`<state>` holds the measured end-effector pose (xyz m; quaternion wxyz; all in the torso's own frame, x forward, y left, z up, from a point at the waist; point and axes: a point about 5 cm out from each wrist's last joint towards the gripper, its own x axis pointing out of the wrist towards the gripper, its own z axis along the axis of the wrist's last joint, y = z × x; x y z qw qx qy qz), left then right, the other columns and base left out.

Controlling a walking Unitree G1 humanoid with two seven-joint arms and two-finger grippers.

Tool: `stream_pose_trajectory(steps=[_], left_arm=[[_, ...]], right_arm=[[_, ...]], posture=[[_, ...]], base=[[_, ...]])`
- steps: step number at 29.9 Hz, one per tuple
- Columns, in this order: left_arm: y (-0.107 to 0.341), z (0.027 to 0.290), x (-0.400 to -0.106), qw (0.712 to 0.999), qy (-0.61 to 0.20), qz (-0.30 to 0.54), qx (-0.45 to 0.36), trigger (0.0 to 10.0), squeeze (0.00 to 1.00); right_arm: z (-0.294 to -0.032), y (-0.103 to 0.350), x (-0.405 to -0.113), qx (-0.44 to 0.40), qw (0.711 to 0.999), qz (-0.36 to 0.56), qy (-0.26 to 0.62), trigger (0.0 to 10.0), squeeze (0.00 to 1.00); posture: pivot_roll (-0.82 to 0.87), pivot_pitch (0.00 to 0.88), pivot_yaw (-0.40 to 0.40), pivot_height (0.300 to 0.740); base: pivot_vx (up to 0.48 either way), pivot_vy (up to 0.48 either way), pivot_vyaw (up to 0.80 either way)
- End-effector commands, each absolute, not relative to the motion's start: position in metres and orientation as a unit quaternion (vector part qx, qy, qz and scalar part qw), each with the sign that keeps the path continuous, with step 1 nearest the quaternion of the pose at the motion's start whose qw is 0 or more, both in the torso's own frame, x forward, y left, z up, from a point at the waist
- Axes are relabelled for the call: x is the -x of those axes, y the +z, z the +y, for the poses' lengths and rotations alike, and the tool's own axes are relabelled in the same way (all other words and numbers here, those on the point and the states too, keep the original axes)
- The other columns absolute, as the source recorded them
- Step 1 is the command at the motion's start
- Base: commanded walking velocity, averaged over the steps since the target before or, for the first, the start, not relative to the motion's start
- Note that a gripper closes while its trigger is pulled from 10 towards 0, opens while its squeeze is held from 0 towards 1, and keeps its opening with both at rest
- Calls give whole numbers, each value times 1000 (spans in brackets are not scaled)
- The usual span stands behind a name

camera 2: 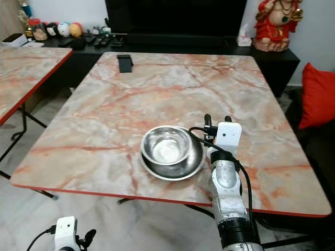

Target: Setting the table

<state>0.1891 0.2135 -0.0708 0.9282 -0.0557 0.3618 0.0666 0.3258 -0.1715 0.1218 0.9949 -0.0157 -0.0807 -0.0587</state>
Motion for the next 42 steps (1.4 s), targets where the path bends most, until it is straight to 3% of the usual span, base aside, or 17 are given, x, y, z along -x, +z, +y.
stream_pose_trajectory(steps=[1,32,42], left_arm=[[-73,216,-186,923,68,374,56,10000,0],[-73,217,-185,923,72,374,60,10000,0],[-73,218,-185,923,74,373,61,10000,0]], right_arm=[[-170,126,-325,16,994,-91,-59,10000,0],[-161,139,-329,14,991,-123,-42,10000,0],[-157,138,-328,7,992,-123,-25,10000,0]], posture=[[-69,0,24,740],[-55,0,19,740],[-55,0,17,740]], base=[[0,469,0],[0,461,0],[0,435,553]])
